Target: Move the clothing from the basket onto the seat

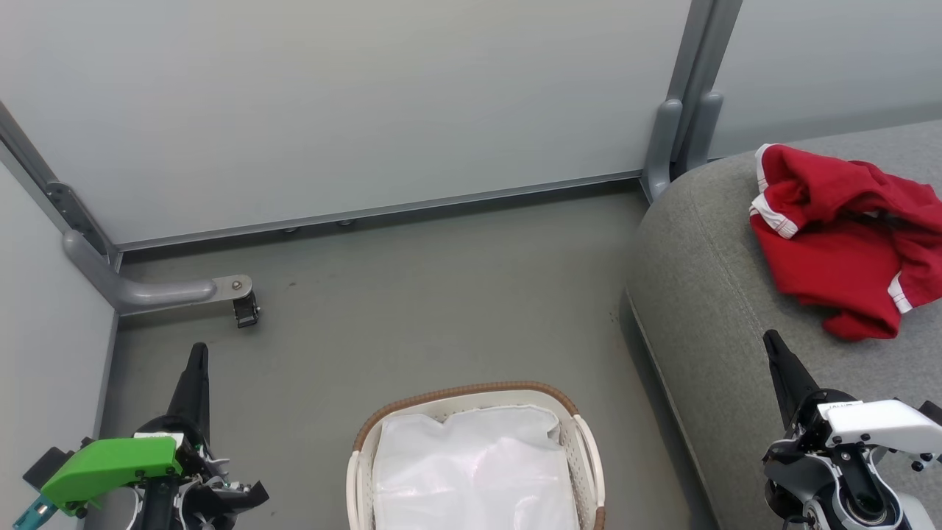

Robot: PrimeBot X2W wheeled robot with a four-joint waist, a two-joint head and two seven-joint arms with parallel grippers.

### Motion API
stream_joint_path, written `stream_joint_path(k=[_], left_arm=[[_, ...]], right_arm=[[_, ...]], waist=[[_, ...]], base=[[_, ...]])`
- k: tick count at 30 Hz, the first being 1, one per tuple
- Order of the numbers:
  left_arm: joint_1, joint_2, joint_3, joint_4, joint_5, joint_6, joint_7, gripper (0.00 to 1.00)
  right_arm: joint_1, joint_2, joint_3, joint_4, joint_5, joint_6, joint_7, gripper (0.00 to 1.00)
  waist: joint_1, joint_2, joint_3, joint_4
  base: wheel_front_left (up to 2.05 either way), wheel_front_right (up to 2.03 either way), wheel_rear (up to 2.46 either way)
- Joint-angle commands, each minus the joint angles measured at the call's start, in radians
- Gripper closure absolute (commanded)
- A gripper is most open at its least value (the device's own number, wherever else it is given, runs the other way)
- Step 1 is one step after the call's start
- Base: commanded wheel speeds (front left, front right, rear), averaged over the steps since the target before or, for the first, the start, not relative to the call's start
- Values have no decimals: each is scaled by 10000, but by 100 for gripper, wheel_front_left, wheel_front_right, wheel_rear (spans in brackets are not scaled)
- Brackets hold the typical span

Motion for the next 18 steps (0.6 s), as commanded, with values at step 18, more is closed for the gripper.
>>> stream_joint_path(k=[18], left_arm=[[-126, 69, 24, -19, -27, -58, 41, 100]], right_arm=[[105, -57, -20, -33, 38, 0, 31, 100]], waist=[[0, 0, 0, 0]], base=[[0, 0, 0]])
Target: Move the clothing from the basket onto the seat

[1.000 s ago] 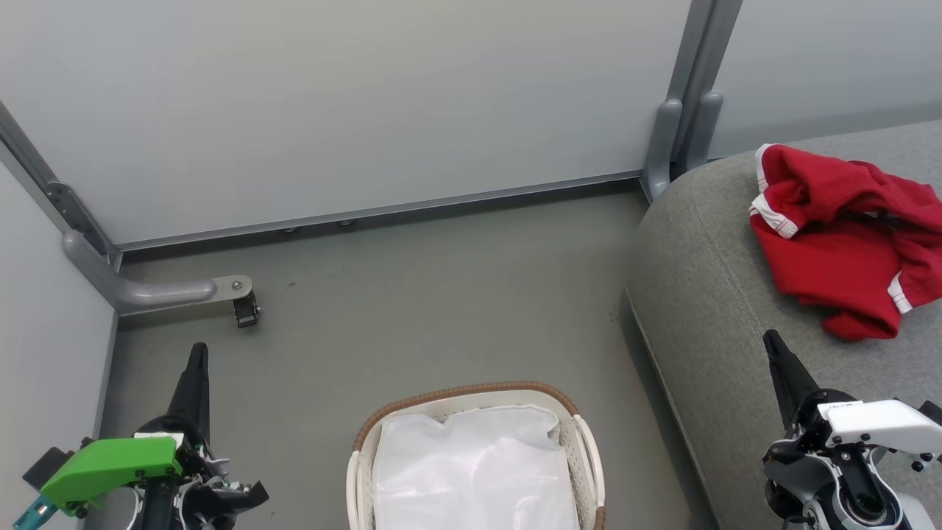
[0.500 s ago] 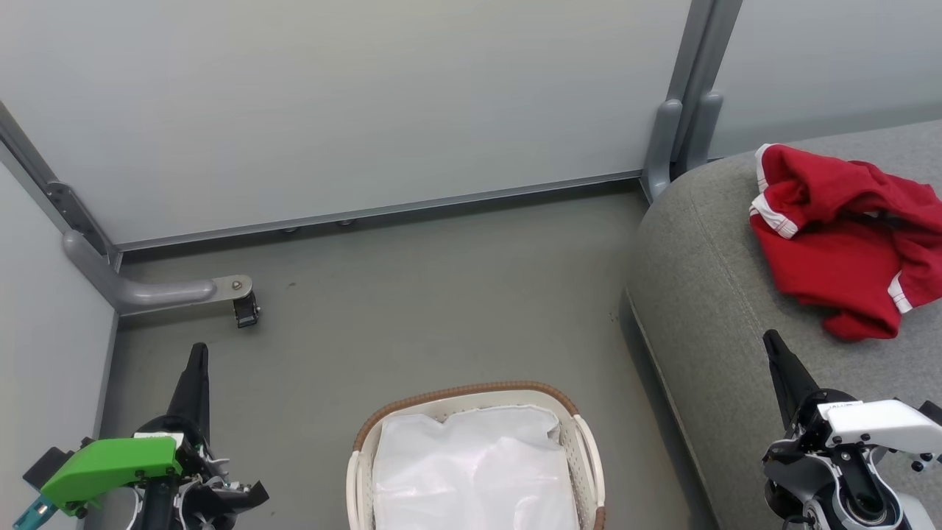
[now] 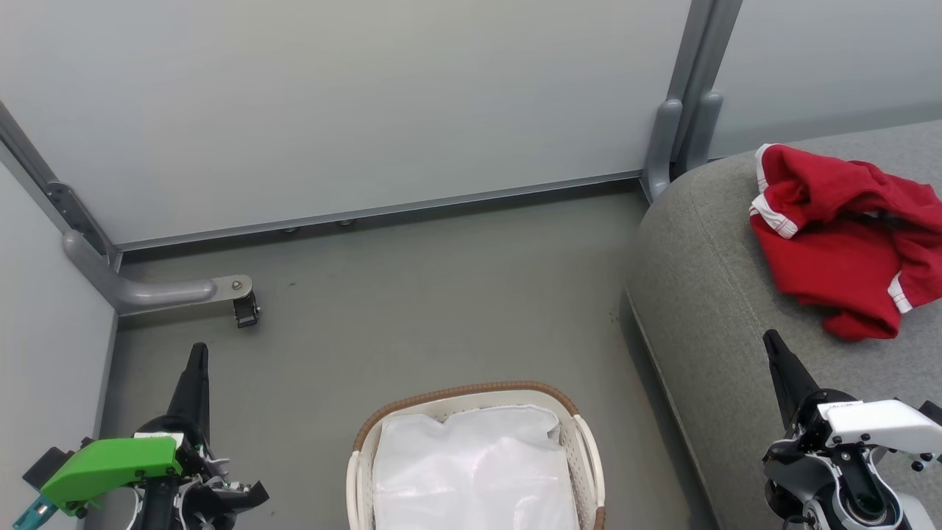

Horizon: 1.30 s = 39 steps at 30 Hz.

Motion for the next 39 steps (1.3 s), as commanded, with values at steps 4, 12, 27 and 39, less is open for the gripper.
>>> stream_joint_path(k=[4, 12, 27, 39], left_arm=[[-125, 69, 24, -19, -27, -58, 41, 100], [-125, 69, 24, -19, -27, -58, 40, 100], [-125, 69, 24, -19, -26, -58, 40, 100], [-125, 69, 24, -19, -20, -58, 40, 100]], right_arm=[[105, -55, -19, -33, 40, 0, 31, 100], [105, -55, -19, -33, 39, 0, 30, 100], [106, -57, -18, -32, 39, 0, 30, 100], [106, -57, -18, -32, 40, 0, 29, 100]], waist=[[0, -1, 0, 0], [0, -1, 0, 0], [0, -1, 0, 0], [0, -1, 0, 0]], base=[[0, 0, 0], [0, 0, 0], [0, 0, 0], [0, 0, 0]])
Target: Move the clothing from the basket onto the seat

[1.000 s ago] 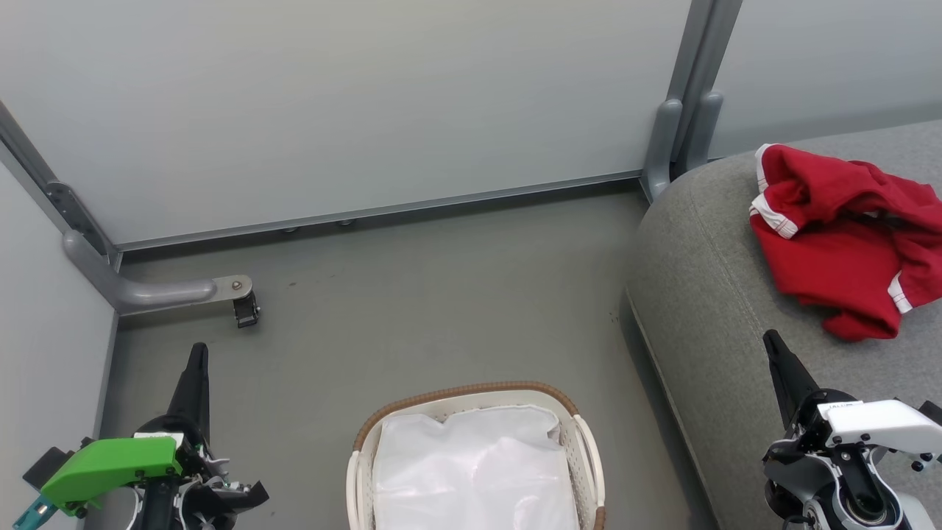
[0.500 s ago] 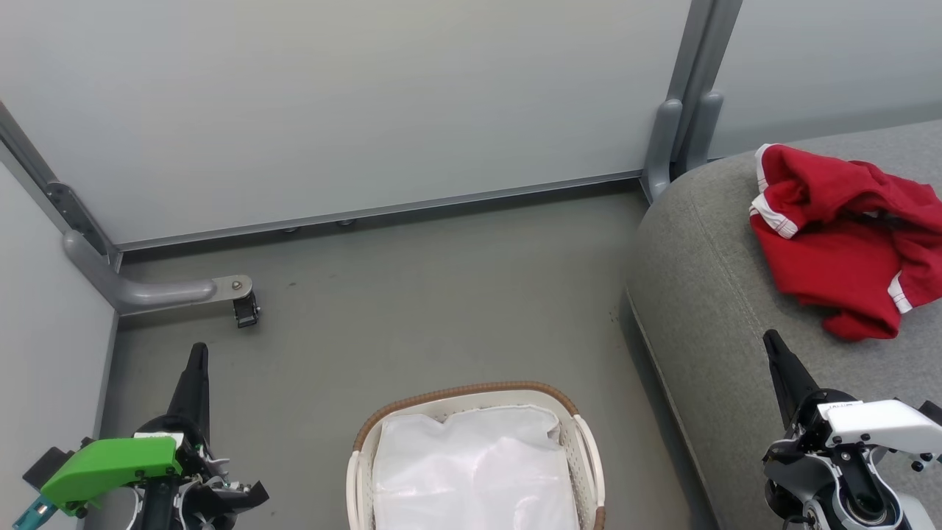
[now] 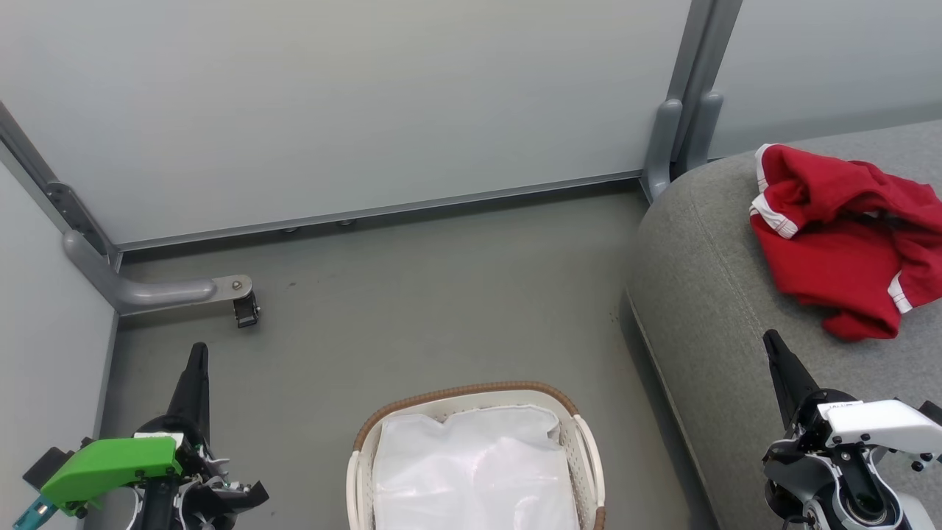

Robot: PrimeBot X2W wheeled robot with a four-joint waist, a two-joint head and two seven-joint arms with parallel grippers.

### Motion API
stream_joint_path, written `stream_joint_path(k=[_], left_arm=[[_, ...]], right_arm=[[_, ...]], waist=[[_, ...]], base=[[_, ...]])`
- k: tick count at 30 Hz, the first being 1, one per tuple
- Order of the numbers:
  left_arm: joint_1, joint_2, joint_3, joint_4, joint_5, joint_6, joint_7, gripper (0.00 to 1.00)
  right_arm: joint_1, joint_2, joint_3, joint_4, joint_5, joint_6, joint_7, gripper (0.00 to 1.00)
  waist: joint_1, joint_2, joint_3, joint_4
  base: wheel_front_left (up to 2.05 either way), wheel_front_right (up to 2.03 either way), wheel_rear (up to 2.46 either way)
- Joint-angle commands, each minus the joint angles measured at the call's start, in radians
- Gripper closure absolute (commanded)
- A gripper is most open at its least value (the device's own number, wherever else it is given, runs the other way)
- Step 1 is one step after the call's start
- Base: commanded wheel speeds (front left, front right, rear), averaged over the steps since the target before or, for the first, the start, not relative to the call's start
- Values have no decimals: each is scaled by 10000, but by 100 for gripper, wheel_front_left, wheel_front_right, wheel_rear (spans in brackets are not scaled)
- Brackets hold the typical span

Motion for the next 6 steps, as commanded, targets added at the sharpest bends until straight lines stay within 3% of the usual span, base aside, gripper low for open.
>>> stream_joint_path(k=[1, 6], left_arm=[[-125, 69, 24, -17, -10, -58, 40, 100], [-125, 69, 24, -17, -10, -56, 40, 100]], right_arm=[[106, -58, -18, -30, 38, 0, 29, 100], [106, -58, -17, -30, 38, 0, 29, 100]], waist=[[0, 0, 0, 0], [0, 0, 0, 0]], base=[[0, 0, 0], [0, 0, 0]])
